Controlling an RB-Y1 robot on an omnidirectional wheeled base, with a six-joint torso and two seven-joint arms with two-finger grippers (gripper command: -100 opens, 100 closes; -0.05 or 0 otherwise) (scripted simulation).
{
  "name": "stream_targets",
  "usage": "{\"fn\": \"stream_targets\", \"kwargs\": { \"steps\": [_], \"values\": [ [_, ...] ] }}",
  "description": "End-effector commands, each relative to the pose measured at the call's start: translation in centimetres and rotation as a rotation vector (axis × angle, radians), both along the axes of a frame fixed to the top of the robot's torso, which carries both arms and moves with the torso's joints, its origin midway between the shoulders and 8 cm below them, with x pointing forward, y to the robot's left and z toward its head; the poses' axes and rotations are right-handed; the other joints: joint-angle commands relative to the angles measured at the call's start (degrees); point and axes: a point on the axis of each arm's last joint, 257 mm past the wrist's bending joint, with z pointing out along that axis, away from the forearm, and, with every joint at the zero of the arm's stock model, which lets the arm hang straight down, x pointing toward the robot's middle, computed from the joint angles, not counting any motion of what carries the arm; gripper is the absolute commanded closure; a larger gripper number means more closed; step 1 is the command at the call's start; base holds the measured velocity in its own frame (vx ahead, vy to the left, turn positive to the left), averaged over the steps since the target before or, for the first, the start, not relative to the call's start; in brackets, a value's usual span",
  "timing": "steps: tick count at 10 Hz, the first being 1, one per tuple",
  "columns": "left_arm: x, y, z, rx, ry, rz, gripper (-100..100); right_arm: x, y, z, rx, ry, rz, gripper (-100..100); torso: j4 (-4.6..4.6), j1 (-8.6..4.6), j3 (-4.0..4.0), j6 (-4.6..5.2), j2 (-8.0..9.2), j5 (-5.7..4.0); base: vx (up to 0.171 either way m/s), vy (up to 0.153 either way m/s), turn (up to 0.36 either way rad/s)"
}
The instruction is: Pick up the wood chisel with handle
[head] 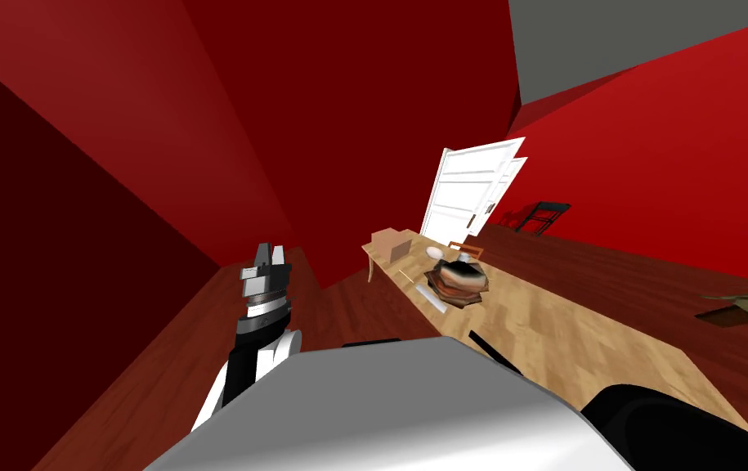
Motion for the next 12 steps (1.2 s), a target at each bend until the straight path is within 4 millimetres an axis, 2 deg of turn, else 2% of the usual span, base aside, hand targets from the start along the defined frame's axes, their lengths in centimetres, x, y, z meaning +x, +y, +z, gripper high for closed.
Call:
{"fn": "stream_targets", "kwargs": {
  "steps": [1,2,3,5,6,7,9,10,11,12],
  "values": [
    [0.0,0.0,0.0,0.0,0.0,0.0,0,-3.8,-2.7,1.3,-0.045,0.078,0.062,-100,0.0,0.0,0.0,0.0,0.0,0.0,0.071,-0.034,0.305],
    [0.0,0.0,0.0,0.0,0.0,0.0,0,-3.8,-3.3,1.5,-0.05,0.081,0.07,-100,-0.01,0.0,-0.04,-0.06,-0.07,0.0,0.06,-0.042,0.178],
    [0.0,0.0,0.0,0.0,0.0,0.0,0,-6.7,-5.9,2.5,-0.09,0.143,0.127,-100,-0.01,0.0,-0.04,-0.01,-0.07,-0.01,0.068,-0.043,0.292],
    [0.0,0.0,0.0,0.0,0.0,0.0,0,-10.8,-10.7,4.8,-0.157,0.245,0.227,-100,-0.04,-0.09,-0.1,-0.05,-0.19,-0.01,0.102,-0.074,0.379],
    [0.0,0.0,0.0,0.0,0.0,0.0,0,-10.8,-10.8,4.8,-0.158,0.246,0.228,-100,-0.05,-0.16,-0.14,-0.06,-0.24,-0.03,0.064,-0.076,0.149],
    [0.0,0.0,0.0,0.0,0.0,0.0,0,-12.1,-13.0,5.9,-0.187,0.285,0.271,-100,-0.02,-0.1,-0.09,0.01,-0.15,-0.05,0.053,-0.052,0.195],
    [0.0,0.0,0.0,0.0,0.0,0.0,0,-13.4,-16.3,7.3,-0.231,0.336,0.34,-100,-0.02,-0.04,-0.09,-0.06,-0.17,-0.02,0.075,-0.059,0.329],
    [0.0,0.0,0.0,0.0,0.0,0.0,0,-13.4,-16.3,7.3,-0.231,0.336,0.34,-100,-0.03,-0.05,-0.11,-0.04,-0.21,-0.02,0.055,-0.047,0.095],
    [0.0,0.0,0.0,0.0,0.0,0.0,0,-13.3,-18.1,7.6,-0.255,0.35,0.384,-100,-0.02,0.06,-0.08,0.04,-0.14,-0.02,0.06,-0.056,0.285],
    [0.0,0.0,0.0,0.0,0.0,0.0,0,-12.8,-18.5,7.3,-0.259,0.345,0.398,-100,-0.01,0.01,-0.08,-0.05,-0.16,-0.02,0.086,-0.07,0.329]
  ]
}}
